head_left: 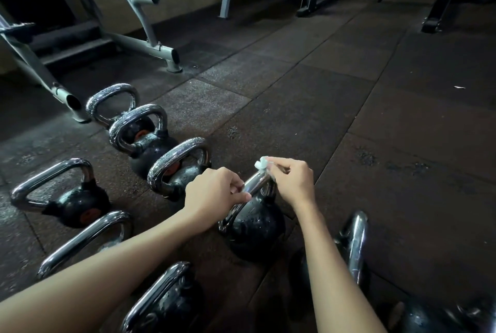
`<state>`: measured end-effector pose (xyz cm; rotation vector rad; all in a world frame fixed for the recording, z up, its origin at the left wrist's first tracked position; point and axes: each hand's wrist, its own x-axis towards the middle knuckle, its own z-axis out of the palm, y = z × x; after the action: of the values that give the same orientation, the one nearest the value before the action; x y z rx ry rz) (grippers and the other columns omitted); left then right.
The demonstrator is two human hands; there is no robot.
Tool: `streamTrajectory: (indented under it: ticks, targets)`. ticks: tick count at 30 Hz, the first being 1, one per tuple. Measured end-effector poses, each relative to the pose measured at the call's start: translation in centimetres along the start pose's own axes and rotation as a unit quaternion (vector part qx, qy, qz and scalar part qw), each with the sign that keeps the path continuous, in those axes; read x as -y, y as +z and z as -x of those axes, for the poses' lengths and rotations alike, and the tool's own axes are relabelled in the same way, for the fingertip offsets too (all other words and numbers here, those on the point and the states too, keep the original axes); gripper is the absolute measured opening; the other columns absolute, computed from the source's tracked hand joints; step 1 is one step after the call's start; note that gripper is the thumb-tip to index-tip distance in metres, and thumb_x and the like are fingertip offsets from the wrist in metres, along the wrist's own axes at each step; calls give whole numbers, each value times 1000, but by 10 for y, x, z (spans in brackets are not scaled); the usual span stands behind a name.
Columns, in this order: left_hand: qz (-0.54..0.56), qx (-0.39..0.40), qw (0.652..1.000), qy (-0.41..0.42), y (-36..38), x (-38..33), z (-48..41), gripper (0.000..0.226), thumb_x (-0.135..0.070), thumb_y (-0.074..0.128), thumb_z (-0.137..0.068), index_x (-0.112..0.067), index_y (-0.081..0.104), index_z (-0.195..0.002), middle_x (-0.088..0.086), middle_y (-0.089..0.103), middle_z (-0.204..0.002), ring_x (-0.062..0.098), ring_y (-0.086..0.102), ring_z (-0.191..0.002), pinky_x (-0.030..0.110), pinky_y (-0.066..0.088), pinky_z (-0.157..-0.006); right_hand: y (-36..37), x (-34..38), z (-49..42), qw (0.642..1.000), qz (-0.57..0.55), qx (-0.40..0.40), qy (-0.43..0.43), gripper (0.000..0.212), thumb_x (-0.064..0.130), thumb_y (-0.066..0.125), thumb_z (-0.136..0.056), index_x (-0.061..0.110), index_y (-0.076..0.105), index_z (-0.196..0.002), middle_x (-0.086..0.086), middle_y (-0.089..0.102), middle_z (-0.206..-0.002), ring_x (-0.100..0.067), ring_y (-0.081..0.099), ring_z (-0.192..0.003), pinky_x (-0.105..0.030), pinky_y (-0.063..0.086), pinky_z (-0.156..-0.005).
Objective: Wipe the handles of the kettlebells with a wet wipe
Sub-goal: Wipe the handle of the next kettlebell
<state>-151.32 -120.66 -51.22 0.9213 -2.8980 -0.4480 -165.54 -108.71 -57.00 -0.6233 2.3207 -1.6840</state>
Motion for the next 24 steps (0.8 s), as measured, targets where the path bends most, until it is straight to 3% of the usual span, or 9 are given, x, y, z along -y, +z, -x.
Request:
streamTrajectory:
  ticks: [4, 6, 9, 13, 17, 20, 24]
  targets:
    - [4, -12, 1000, 3, 2, 0, 2, 28, -59, 76, -83, -34, 75, -96, -17, 71, -84, 7, 66, -85, 28, 49, -67, 9, -2, 7, 999, -18, -8, -26, 16, 16, 74, -91, 22, 83, -103, 17, 77, -92, 16, 66, -81, 2, 42, -75]
    - [12, -4, 1000, 0, 1, 1, -2, 31, -59, 78, -80, -35, 75, -99, -17, 71, -83, 6, 66, -86, 27, 46, -65, 10, -9, -2, 997, -29, -59, 31, 13, 20, 73, -92, 20, 83, -101, 13, 79, -91, 7, 68, -83, 0, 44, -75]
    - [14, 2, 1000, 1, 1, 2, -4, 35, -61, 79, -78, -35, 76, -101, -19, 71, -84, 6, 67, -87, 28, 48, -67, 15, -30, -6, 981, -83, -108, 138, 13, 20, 72, -93, 20, 83, -87, 14, 73, -70, -8, 67, -76, -22, 50, -73]
    - [12, 6, 1000, -4, 0, 4, -6, 35, -64, 78, -78, -36, 76, -100, -20, 71, -85, 5, 67, -88, 30, 55, -73, 28, -54, 21, 950, -160, -115, 242, 15, 25, 78, -91, 20, 81, -105, 6, 80, -89, -10, 73, -85, -32, 58, -86]
    - [3, 15, 1000, -8, -1, 2, -8, 36, -64, 78, -78, -38, 75, -102, -20, 71, -88, 6, 67, -91, 30, 53, -76, 31, -56, 36, 939, -191, -155, 241, 19, 15, 82, -86, 23, 79, -103, 17, 74, -82, -3, 71, -79, -25, 55, -79]
    - [0, 23, 1000, -7, -2, 1, -9, 35, -63, 78, -79, -36, 75, -102, -20, 70, -87, 7, 67, -90, 30, 53, -76, 32, -53, 36, 960, -126, -167, 185, 24, 13, 84, -81, 22, 80, -103, 8, 79, -86, -4, 73, -79, -26, 58, -81]
    - [-5, 14, 1000, -6, -3, 0, -7, 34, -63, 77, -80, -36, 75, -102, -18, 71, -88, 8, 67, -90, 30, 52, -76, 28, -56, 32, 977, -29, -131, 166, 26, 18, 79, -86, 20, 79, -113, 0, 80, -91, -7, 67, -75, -7, 41, -71]
